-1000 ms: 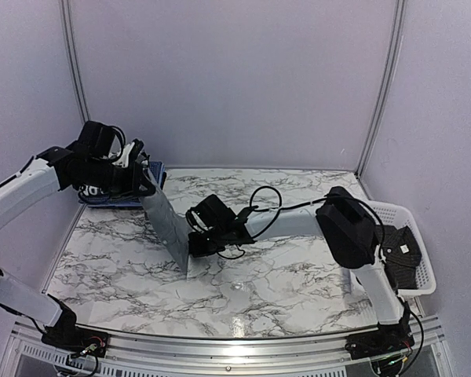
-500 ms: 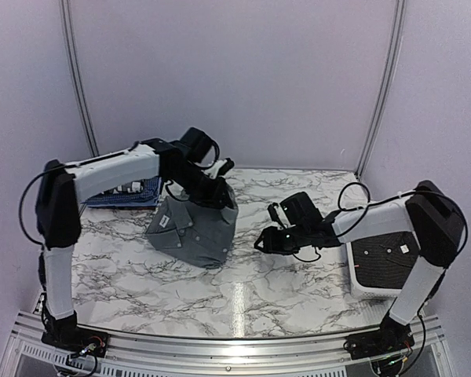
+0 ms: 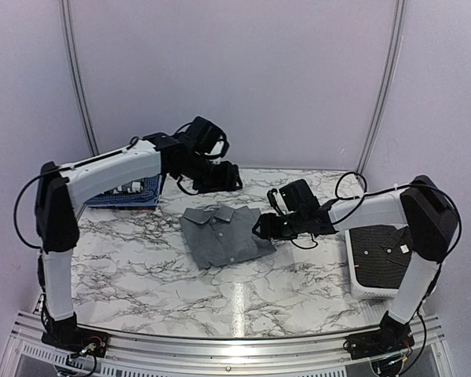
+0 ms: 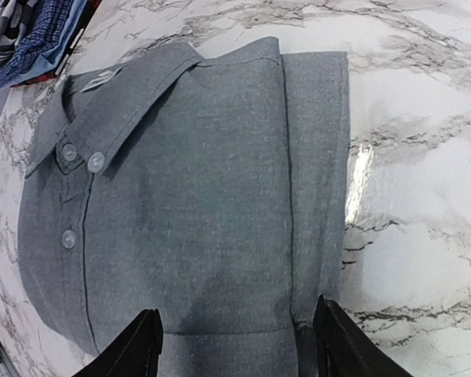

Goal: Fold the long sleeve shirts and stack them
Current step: Turn over the square-folded shirt at the center of the board, then smooth out the square-folded shirt at the center of the board.

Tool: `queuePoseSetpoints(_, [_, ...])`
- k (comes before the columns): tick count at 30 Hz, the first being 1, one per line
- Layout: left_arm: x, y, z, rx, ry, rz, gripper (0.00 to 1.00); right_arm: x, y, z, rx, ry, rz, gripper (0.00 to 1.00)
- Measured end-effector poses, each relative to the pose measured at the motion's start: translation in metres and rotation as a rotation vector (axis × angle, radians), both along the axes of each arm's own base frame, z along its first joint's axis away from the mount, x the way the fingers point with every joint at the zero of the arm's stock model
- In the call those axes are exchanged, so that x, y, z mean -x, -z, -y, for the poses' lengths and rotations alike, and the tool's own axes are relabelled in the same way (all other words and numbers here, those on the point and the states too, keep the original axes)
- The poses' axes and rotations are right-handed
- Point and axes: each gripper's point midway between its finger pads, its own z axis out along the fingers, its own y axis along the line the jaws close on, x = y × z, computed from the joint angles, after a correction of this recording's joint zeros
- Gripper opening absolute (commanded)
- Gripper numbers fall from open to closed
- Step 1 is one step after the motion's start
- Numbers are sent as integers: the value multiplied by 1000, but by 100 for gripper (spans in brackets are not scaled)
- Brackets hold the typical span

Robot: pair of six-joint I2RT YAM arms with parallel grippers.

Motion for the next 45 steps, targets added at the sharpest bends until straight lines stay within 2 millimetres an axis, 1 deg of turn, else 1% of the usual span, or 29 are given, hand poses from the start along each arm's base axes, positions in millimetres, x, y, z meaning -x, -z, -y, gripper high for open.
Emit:
queuePoseSetpoints(2, [2, -9, -40, 2, -92, 2, 67, -5, 6, -1, 24, -2, -3, 62])
queuePoseSetpoints(4, [4, -6, -81, 5, -176, -10, 67, -8, 11, -1, 46, -2, -10, 62])
queuePoseSetpoints(5, [8, -1, -96, 6, -204, -23, 67, -8, 13, -1, 56, -2, -13, 62])
queuePoseSetpoints(7, [16, 21, -130, 9, -263, -67, 67, -7, 15, 2, 73, 0, -18, 62])
queuePoseSetpoints(8, [24, 34, -141, 6, -275, -97, 67, -7, 16, 4, 81, 1, -19, 62])
queuePoseSetpoints(10, [41, 60, -147, 8, -264, -154, 68, -4, 19, 7, 95, 3, -22, 61])
queuePoseSetpoints(13, [75, 100, -145, 21, -212, -256, 68, 6, 23, 13, 112, -2, -32, 58])
queuePoseSetpoints(16, [103, 124, -143, 50, -163, -309, 68, 17, 27, 18, 135, -14, -41, 56])
queuePoseSetpoints(20, [132, 133, -129, 127, -91, -313, 67, 21, 29, 17, 142, -30, -40, 54])
queuePoseSetpoints(24, [148, 132, -107, 178, -24, -279, 65, 21, 29, 15, 140, -42, -33, 51])
queuePoseSetpoints(26, [150, 132, -99, 188, -11, -262, 61, 22, 28, 13, 135, -50, -33, 49])
queuePoseSetpoints(29, [147, 135, -92, 185, -20, -235, 52, 25, 28, 9, 129, -62, -35, 45])
queuePoseSetpoints(33, [141, 145, -91, 153, -58, -212, 34, 29, 29, 4, 120, -70, -44, 38])
queuePoseSetpoints(35, [136, 148, -90, 140, -84, -204, 23, 32, 32, 2, 120, -69, -55, 32])
queuePoseSetpoints(36, [133, 149, -90, 131, -91, -196, 18, 33, 33, 1, 121, -74, -56, 27])
queuePoseSetpoints(39, [125, 142, -88, 124, -108, -169, 2, 40, 35, -5, 119, -87, -68, 8])
queuePoseSetpoints(40, [122, 138, -88, 117, -110, -160, 0, 42, 35, -7, 119, -93, -72, 3])
queuePoseSetpoints(41, [119, 133, -87, 109, -110, -149, 0, 44, 35, -8, 120, -98, -75, 0])
queuePoseSetpoints(43, [114, 119, -85, 94, -109, -128, 0, 46, 34, -10, 124, -104, -81, 0])
queuePoseSetpoints(45, [110, 100, -83, 81, -97, -110, 0, 46, 29, -13, 125, -108, -82, 0])
